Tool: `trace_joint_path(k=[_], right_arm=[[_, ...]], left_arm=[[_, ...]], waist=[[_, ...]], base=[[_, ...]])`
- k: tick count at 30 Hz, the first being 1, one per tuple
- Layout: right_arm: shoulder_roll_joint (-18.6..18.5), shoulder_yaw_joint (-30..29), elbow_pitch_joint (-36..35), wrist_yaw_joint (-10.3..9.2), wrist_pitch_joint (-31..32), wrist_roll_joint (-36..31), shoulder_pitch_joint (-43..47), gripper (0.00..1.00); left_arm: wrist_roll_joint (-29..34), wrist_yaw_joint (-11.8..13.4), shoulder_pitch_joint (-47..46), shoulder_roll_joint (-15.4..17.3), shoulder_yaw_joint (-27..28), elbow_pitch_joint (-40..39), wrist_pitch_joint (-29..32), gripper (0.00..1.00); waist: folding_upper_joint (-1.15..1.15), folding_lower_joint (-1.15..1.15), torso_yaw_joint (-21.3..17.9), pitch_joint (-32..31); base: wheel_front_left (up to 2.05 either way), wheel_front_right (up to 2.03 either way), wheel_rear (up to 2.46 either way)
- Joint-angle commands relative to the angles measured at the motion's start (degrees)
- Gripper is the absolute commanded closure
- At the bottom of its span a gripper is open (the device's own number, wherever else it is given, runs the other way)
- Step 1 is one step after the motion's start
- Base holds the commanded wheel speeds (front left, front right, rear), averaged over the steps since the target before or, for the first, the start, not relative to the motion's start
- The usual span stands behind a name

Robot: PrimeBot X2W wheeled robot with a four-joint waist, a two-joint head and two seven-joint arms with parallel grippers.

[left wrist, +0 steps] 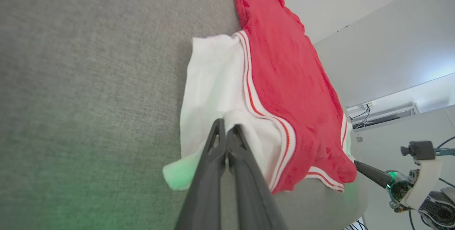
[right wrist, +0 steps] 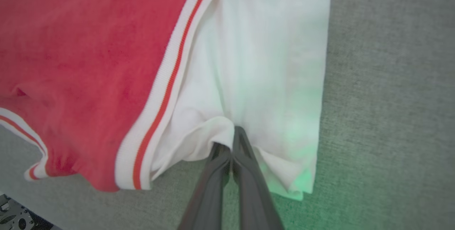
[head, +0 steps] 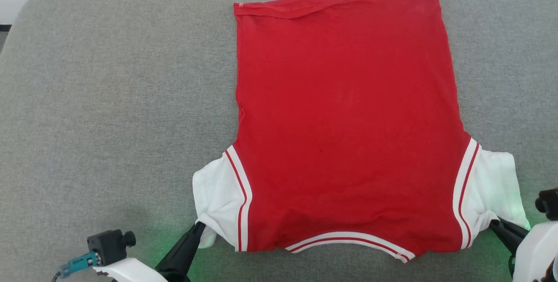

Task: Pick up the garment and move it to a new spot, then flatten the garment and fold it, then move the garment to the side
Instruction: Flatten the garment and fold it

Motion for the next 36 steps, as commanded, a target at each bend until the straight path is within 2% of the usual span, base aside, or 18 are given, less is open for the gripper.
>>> trace_joint_path(k=[1,8,9,10,11,15,18,22,25,27,31,36], right_arm=[[0.48,0.76,1.16,-0.02,0.59,-0.69,0.06,1.00],[0.35,2.16,3.95,-0.16,-0.17,-2.09,-0.73,1.00],[0.14,2.25,3.60,-0.15,-0.48,-2.19,-1.16,0.75],[-0.05,2.11,3.18,-0.15,-0.87,-2.34,-1.50,0.23],[-0.24,1.72,2.61,-0.15,-1.21,-2.51,-1.79,0.00],[-1.15,-0.44,-0.92,-0.14,-1.16,-2.71,-2.09,0.00],[-2.18,-4.63,-6.17,-0.02,-0.15,-3.60,-2.67,0.00],[-4.26,-9.48,-13.40,-0.02,3.98,-4.00,-6.72,0.00],[-6.34,-10.84,-15.10,-0.02,7.86,-3.60,-12.04,0.00],[-7.58,-11.21,-13.84,-0.01,9.93,-3.22,-16.53,0.00],[-8.15,-8.17,-8.07,-0.01,14.05,-2.48,-27.17,0.00],[-6.96,-2.21,6.43,-0.02,17.66,-4.94,-42.85,0.00]], left_arm=[[0.30,0.14,-1.01,-0.21,-0.79,1.32,-0.22,1.00],[-0.23,0.14,-3.46,-1.86,-3.90,6.22,-0.45,1.00],[-0.30,0.14,-3.72,-1.97,-4.06,6.44,-0.48,1.00],[-0.32,0.14,-4.06,-1.99,-4.00,6.48,-0.51,1.00],[-0.49,0.14,-4.29,-2.11,-3.59,6.21,-0.51,1.00],[0.24,0.14,-3.83,-2.04,-3.06,5.59,-0.54,1.00],[0.72,0.14,-3.31,-2.37,-2.41,4.48,-0.55,1.00],[1.80,0.14,-3.37,-2.52,-1.77,2.42,-0.55,1.00],[2.83,0.14,-4.27,-2.99,-2.43,0.95,-0.55,1.00],[3.30,0.14,-5.02,-3.83,-3.12,-0.13,-0.55,1.00],[4.58,0.14,-7.11,-5.18,-4.54,-1.12,-0.56,1.00],[5.98,0.14,-10.71,-7.13,-7.09,-1.75,-0.56,1.00]], waist=[[0.00,0.00,-0.03,0.14],[0.00,0.00,-0.49,1.01],[0.00,0.00,-0.57,1.15],[0.00,0.00,-0.66,1.26],[0.00,0.00,-0.70,1.34],[0.00,0.00,-0.67,1.52],[0.00,0.00,-0.12,1.68],[0.00,0.00,0.92,2.97],[0.00,0.00,2.80,3.96],[0.00,0.00,4.99,4.55],[0.00,0.00,9.01,6.42],[0.00,0.00,13.09,10.43]], base=[[0.00,0.00,0.00],[0.00,0.00,0.00],[0.00,0.00,0.00],[0.00,0.00,0.00],[0.00,0.00,0.00],[0.00,0.00,0.00],[0.00,0.00,0.00],[0.00,0.00,0.00],[0.00,0.00,0.00],[0.00,0.00,0.00],[0.00,0.00,0.00],[0.00,0.00,0.00]])
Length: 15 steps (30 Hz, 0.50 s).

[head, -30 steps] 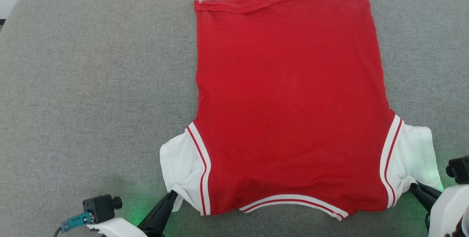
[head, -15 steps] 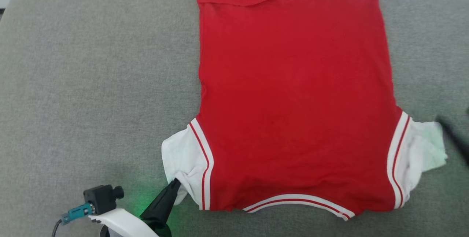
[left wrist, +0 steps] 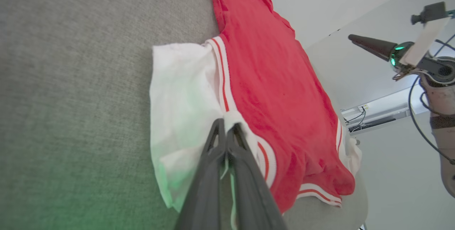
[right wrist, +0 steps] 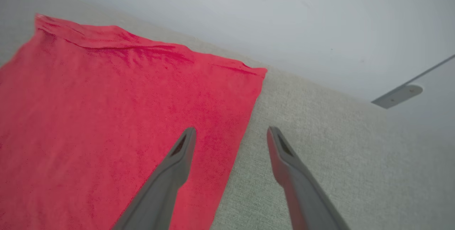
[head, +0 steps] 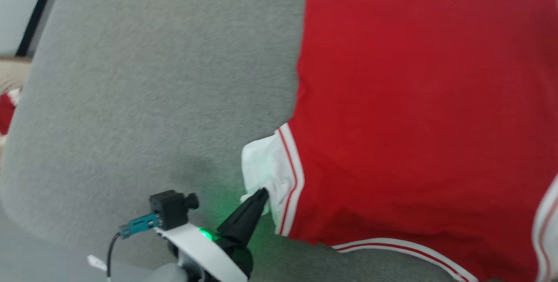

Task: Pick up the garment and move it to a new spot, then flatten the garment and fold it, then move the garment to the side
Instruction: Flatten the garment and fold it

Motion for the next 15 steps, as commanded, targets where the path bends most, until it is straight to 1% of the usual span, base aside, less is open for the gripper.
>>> trace_joint_path(k=[1,3,5,8,12,15], right_arm=[[-0.28,2.12,4.49,-0.01,1.03,-1.77,-4.03,0.00],[-1.06,4.35,9.88,-0.02,2.19,-3.49,-9.06,0.00],[-1.42,5.23,15.27,-0.02,3.70,-4.40,-13.23,0.00],[-1.89,4.82,22.41,-0.02,5.94,-5.68,-19.04,0.00],[-2.60,4.39,30.24,-0.02,10.02,-7.61,-23.50,0.00],[-2.95,5.08,34.33,-0.01,13.42,-7.39,-25.44,0.00]], left_arm=[[0.41,0.14,-1.69,-0.57,-1.16,-0.26,-0.30,1.00],[0.56,0.14,-2.93,-1.16,-2.65,-0.15,-0.30,1.00],[0.59,0.14,-4.06,-1.52,-3.58,-0.18,-0.30,1.00],[0.61,0.14,-4.96,-1.88,-4.31,-0.98,-0.30,1.00],[1.23,0.14,-5.81,-2.14,-5.13,-2.08,-0.30,1.00],[1.89,0.14,-6.73,-1.98,-5.42,-3.40,-0.30,1.00]], waist=[[0.00,0.00,4.08,3.44],[0.00,0.00,5.90,4.41],[0.00,0.00,7.39,5.39],[0.00,0.00,9.12,6.83],[0.00,0.00,10.76,7.95],[0.00,0.00,11.45,8.50]], base=[[0.00,0.00,0.00],[0.00,0.00,0.00],[0.00,0.00,0.00],[0.00,0.00,0.00],[0.00,0.00,0.00],[0.00,0.00,0.00]])
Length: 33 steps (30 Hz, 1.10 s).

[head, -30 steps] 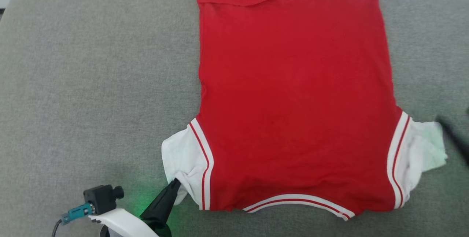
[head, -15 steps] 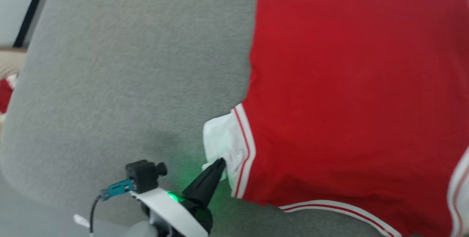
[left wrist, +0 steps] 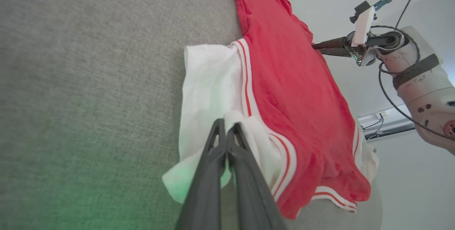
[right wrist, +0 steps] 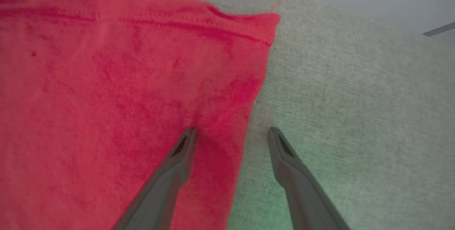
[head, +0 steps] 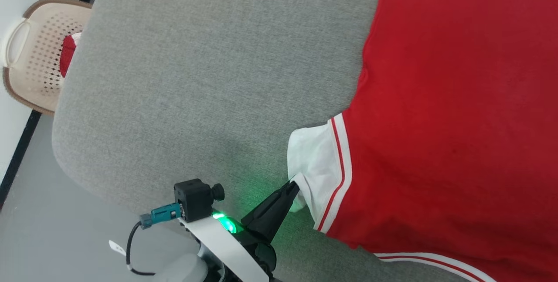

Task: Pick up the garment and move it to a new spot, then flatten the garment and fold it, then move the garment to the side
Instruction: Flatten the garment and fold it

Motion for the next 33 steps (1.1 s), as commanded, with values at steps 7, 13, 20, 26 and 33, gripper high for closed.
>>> trace_joint_path(k=[7,13,20,26,33], right_arm=[[1.46,0.85,4.09,0.00,3.44,0.06,-2.91,0.00],[1.22,2.13,3.98,0.00,2.24,0.76,-4.30,1.00],[0.87,3.57,2.58,-0.02,-1.05,2.81,-5.83,1.00],[-0.94,10.24,-4.86,-0.01,-2.64,8.57,-2.24,1.00],[-6.85,17.08,-16.51,-0.01,-2.13,18.75,7.63,1.00]], left_arm=[[1.89,0.14,-2.14,0.51,-0.42,-1.99,-0.30,1.00],[1.87,0.14,-2.91,0.35,-0.39,-2.39,-0.30,1.00],[2.21,0.14,-2.88,0.50,1.11,-2.17,-0.30,1.00],[2.84,0.14,-0.65,1.55,3.78,-1.61,-0.30,1.00],[2.78,0.14,2.38,4.14,6.54,-1.73,-0.30,1.00]], waist=[[0.00,0.00,0.55,2.04],[0.00,0.00,0.48,3.44],[0.00,0.00,-1.42,2.93],[0.00,0.00,-4.87,-0.60],[0.00,0.00,-9.69,-5.85]], base=[[0.00,0.00,0.00],[0.00,0.00,0.00],[0.00,0.00,0.00],[0.00,0.00,0.00],[0.00,0.00,0.00]])
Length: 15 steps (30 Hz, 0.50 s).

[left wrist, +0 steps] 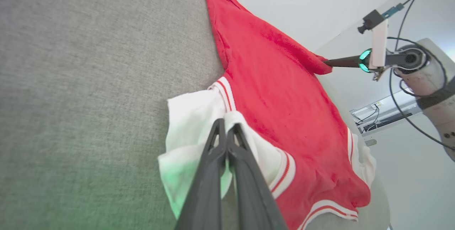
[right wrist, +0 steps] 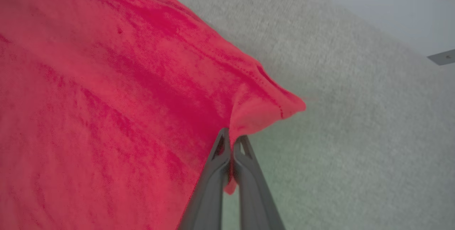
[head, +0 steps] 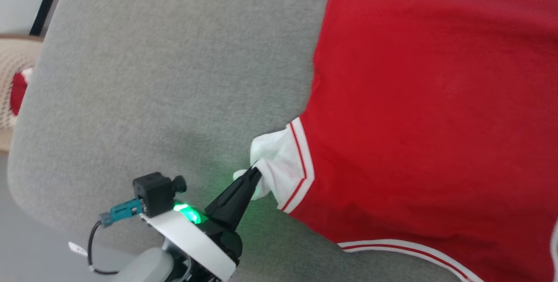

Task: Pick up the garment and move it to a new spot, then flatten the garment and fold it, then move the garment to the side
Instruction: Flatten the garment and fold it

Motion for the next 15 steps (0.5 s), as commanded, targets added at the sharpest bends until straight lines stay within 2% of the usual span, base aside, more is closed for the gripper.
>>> trace_joint_path(k=[1,9,15], right_arm=[[-0.96,0.49,-1.70,-0.02,0.01,1.87,2.54,1.00],[-7.17,1.22,-12.92,-0.02,-2.25,11.49,20.20,1.00],[-8.42,0.24,-19.90,-0.02,-5.26,15.22,33.76,1.00]], left_arm=[[-0.01,0.14,0.99,0.43,0.46,-0.07,-0.30,1.00],[-0.08,0.14,3.45,2.79,1.77,0.34,-0.30,1.00],[-0.63,0.14,4.38,3.59,2.89,0.91,-0.30,1.00]], waist=[[0.00,0.00,-2.84,-2.85],[0.00,0.00,-7.33,-6.03],[0.00,0.00,-10.08,-7.53]], base=[[0.00,0.00,0.00],[0.00,0.00,0.00],[0.00,0.00,0.00]])
